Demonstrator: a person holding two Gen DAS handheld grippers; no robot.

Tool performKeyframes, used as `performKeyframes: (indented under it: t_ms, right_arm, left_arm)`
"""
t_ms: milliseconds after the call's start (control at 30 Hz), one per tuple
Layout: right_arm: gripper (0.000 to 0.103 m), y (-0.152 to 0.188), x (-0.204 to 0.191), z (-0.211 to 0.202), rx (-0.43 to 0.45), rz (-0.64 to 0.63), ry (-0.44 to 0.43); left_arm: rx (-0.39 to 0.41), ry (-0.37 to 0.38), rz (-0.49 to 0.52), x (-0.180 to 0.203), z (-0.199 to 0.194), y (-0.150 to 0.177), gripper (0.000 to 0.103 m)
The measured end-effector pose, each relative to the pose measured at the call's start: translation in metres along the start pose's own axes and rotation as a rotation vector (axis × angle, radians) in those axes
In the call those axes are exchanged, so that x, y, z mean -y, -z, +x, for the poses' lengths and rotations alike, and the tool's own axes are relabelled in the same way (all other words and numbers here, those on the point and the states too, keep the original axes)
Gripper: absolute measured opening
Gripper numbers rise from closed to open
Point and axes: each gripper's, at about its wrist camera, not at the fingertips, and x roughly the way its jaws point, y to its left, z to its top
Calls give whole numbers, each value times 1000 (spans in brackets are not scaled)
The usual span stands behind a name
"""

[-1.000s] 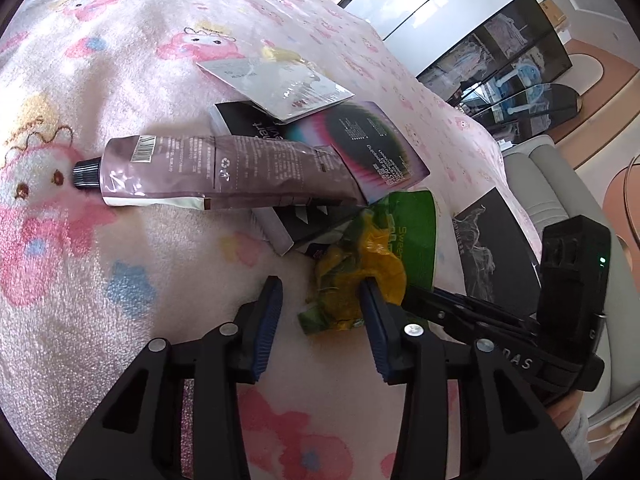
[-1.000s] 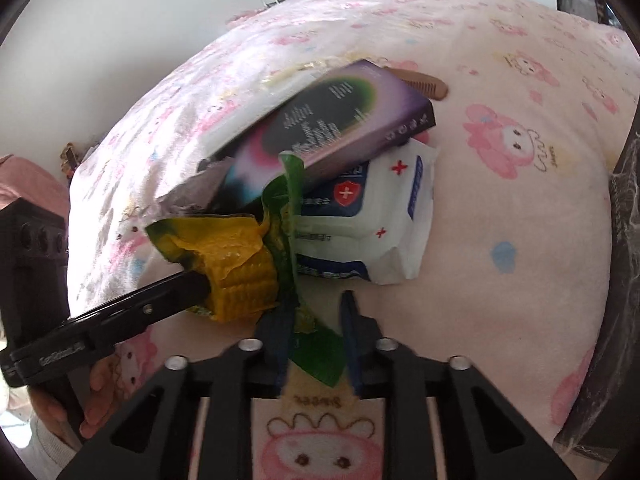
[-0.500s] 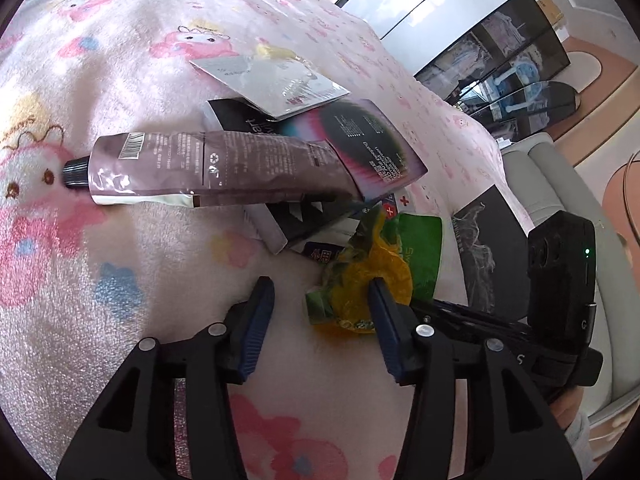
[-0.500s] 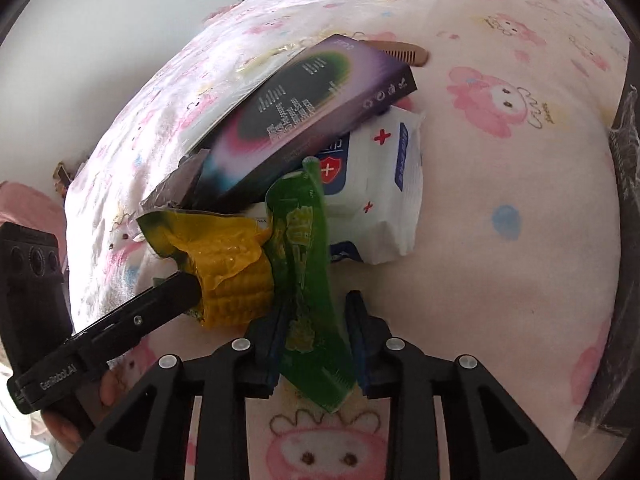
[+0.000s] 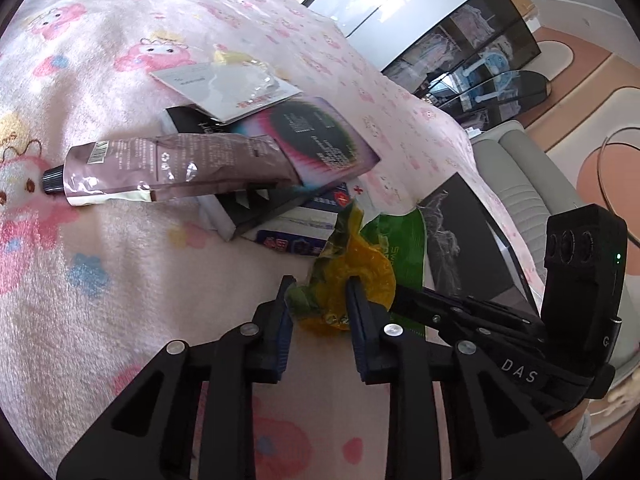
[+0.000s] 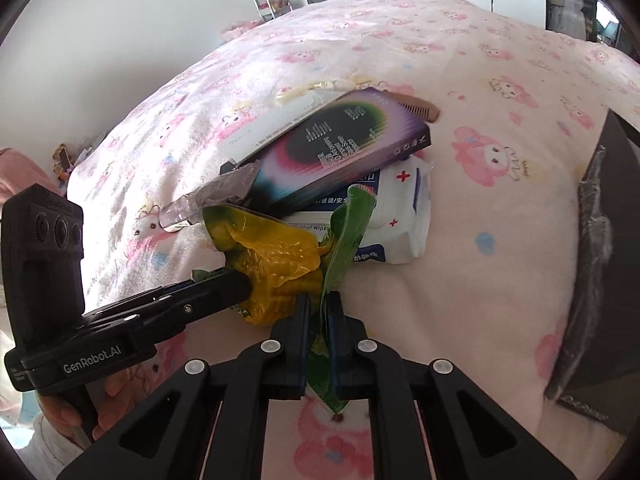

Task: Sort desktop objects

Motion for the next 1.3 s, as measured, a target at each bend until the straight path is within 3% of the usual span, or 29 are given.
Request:
performKeyframes:
  t_ms: [233,333,533,933,1133,1300]
  right_arm:
    - [4,16,10,-22,-2,32,32]
    - [5,26,20,-8,-66,87,53]
    - [7,39,53,19,-147,229,5]
    - [0,31,29,-5,-37,174,23]
    - [0,28,22,-39,30,144,22]
    - [0,30,33,-57,62,169,32]
  left_arm:
    - [-28,-43,67,26,-3,12,20]
    - [-73,-86,39,20,7,16,21]
    - [-83,-81,9,10,10,18,22]
    - [-53,-43,13,16,-1,15,18]
    - [-18,-1,79,52,-16,10,17]
    - [-36,12,75,68,-11,15,17]
